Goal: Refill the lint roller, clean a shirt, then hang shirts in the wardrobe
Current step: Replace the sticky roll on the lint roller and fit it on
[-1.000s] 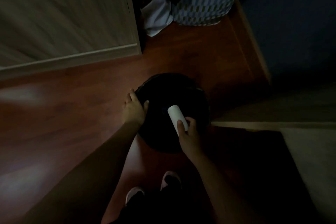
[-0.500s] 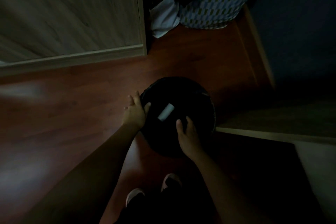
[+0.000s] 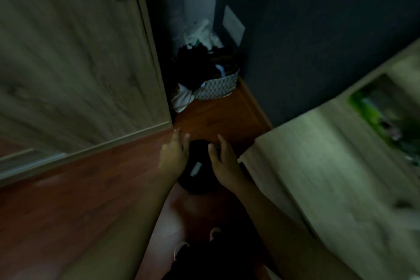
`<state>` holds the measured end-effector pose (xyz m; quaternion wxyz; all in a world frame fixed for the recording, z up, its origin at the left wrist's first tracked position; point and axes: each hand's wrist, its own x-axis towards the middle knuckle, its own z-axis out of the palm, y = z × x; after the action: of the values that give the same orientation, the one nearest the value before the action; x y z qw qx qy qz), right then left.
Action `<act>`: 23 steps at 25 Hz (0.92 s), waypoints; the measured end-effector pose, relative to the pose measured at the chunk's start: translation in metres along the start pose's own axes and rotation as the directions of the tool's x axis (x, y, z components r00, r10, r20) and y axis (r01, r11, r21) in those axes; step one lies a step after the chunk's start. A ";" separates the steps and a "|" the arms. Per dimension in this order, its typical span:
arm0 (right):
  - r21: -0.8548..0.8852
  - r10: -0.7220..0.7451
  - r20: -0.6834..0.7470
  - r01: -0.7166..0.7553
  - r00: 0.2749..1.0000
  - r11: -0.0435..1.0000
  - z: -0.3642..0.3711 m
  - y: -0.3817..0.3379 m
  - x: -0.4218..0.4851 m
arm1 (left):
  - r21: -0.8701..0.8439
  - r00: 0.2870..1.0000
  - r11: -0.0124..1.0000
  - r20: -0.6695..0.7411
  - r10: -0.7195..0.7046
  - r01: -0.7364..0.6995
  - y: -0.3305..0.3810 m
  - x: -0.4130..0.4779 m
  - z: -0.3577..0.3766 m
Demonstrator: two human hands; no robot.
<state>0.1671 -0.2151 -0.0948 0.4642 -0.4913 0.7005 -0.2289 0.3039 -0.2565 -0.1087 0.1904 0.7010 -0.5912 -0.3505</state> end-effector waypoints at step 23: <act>-0.213 -0.109 -0.278 0.049 0.954 0.976 -0.352 0.256 -0.249 | 0.037 0.820 0.843 0.263 0.509 -0.536 0.214 -0.343 0.252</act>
<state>-0.2412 0.0667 -0.0240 0.2950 -0.5255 0.7600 -0.2434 -0.0447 0.0617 -0.0432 0.1669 0.4729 -0.7977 -0.3350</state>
